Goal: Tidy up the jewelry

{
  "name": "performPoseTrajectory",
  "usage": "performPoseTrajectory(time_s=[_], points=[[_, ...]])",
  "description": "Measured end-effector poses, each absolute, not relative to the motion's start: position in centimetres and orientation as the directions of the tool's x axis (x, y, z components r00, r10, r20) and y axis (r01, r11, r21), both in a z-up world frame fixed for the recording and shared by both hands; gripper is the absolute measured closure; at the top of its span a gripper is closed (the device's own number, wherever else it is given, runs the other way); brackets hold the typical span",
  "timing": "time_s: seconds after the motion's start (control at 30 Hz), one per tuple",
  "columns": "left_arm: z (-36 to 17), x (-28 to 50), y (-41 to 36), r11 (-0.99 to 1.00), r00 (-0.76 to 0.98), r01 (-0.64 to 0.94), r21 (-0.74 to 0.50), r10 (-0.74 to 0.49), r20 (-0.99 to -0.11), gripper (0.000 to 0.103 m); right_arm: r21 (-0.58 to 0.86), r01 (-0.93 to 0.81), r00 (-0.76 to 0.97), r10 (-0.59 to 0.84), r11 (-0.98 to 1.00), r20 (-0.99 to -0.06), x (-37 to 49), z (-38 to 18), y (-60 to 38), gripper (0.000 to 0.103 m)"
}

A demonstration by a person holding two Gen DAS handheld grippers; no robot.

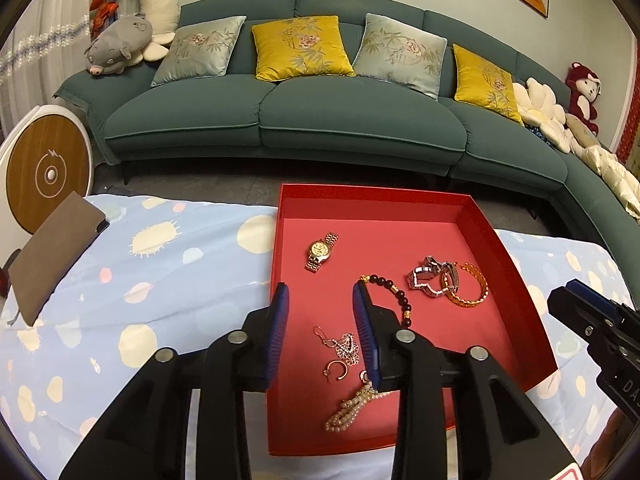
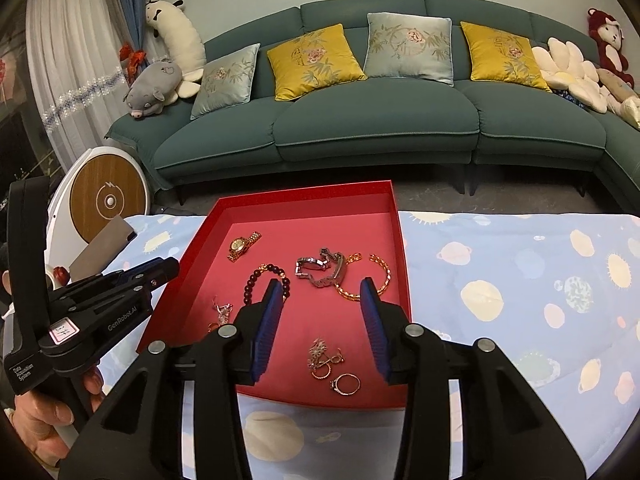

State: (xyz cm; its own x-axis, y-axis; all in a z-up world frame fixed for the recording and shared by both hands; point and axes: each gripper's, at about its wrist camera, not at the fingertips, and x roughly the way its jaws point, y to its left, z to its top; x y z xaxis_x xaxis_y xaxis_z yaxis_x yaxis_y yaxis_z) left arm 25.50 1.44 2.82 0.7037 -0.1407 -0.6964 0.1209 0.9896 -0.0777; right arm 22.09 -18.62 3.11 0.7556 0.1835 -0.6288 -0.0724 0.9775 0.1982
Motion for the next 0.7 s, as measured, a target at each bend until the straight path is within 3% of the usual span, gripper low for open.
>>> performPoseTrajectory(time_s=[0.17,0.3,0.4,0.5,0.6,0.7], points=[[4.3,24.6,2.0,0.985,0.707,0.121,-0.121,-0.172,-0.687,0.068,0.224,-0.051,0.785,0.178,0.973,-0.594,21.2,4.6,-19.2,0.061],[5.5,22.6,1.9,0.985,0.711,0.123,-0.118,-0.17,-0.682,0.067,0.237,-0.053,0.809,0.181,0.97,-0.559,19.5,6.2,-18.9,0.047],[5.5,20.1,2.0,0.986,0.713,0.103,-0.129,-0.164,-0.682,0.056,0.228,-0.057,0.817,0.176,0.972,-0.549,18.0,7.1,-18.3,0.043],[5.0,17.7,2.0,0.989,0.701,0.104,-0.104,-0.147,-0.698,0.055,0.185,-0.047,0.823,0.143,0.982,-0.549,15.9,7.5,-17.6,0.033],[4.4,15.6,2.1,0.993,0.695,0.093,-0.067,-0.113,-0.71,0.055,0.146,-0.042,0.81,0.119,0.988,-0.574,13.5,6.8,-17.2,0.028],[4.1,13.2,2.2,0.996,0.696,0.077,-0.033,-0.078,-0.713,0.043,0.131,-0.033,0.782,0.107,0.991,-0.614,12.0,6.1,-17.1,0.028]])
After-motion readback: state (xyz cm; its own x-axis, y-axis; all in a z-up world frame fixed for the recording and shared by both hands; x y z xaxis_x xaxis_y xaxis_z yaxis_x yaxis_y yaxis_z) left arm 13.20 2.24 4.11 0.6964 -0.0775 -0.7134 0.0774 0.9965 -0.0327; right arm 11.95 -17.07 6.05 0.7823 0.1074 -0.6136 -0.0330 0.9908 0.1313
